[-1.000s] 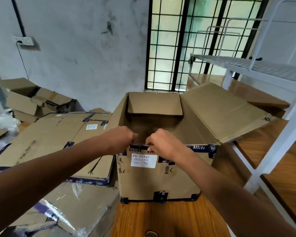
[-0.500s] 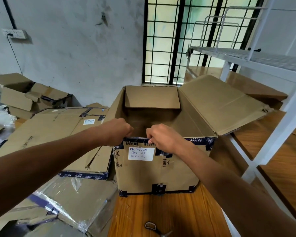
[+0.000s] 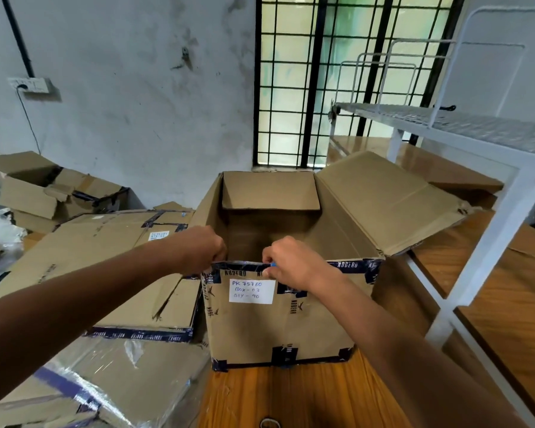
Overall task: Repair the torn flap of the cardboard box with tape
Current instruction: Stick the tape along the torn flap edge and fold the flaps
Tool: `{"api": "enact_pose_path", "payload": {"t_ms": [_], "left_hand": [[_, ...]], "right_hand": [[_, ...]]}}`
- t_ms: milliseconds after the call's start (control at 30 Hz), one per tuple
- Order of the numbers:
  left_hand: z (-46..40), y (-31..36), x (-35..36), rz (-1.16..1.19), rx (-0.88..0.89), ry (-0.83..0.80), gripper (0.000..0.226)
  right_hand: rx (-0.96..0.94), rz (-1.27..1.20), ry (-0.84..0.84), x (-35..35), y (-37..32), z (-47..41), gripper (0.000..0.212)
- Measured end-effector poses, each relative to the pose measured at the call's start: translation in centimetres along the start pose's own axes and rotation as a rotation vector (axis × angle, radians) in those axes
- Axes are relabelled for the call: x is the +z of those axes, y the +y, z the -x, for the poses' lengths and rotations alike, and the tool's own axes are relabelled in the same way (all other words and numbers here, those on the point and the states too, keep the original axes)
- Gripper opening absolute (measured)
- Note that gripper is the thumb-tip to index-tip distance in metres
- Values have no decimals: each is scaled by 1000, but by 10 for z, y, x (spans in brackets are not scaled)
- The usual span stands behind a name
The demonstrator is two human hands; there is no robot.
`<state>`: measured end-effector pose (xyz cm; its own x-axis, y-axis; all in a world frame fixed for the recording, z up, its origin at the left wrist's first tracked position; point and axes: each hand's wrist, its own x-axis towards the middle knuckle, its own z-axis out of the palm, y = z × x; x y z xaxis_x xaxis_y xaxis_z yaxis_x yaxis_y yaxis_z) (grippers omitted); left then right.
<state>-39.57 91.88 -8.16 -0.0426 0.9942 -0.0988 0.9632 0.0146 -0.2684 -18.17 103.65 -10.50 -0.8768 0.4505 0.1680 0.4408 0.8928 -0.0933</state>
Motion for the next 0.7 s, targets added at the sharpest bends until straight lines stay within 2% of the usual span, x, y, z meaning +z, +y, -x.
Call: {"api": "enact_pose_path", "payload": {"t_ms": [167,300,533,700], "left_hand": [[2,-5,4,22,-12,17,6],[-3,-3,0,83,-35,5,9],[-2,0,13,-139,-7,81,25],[1,5,12,-45,-52,43,23]], "right_hand": [[14,26,14,4,3,-4,15],[22,-33,-8,4,11,-10,16],[-58,-50,-12,10,21,-13,24],[-74,-36,26,14,16,-7,28]]}}
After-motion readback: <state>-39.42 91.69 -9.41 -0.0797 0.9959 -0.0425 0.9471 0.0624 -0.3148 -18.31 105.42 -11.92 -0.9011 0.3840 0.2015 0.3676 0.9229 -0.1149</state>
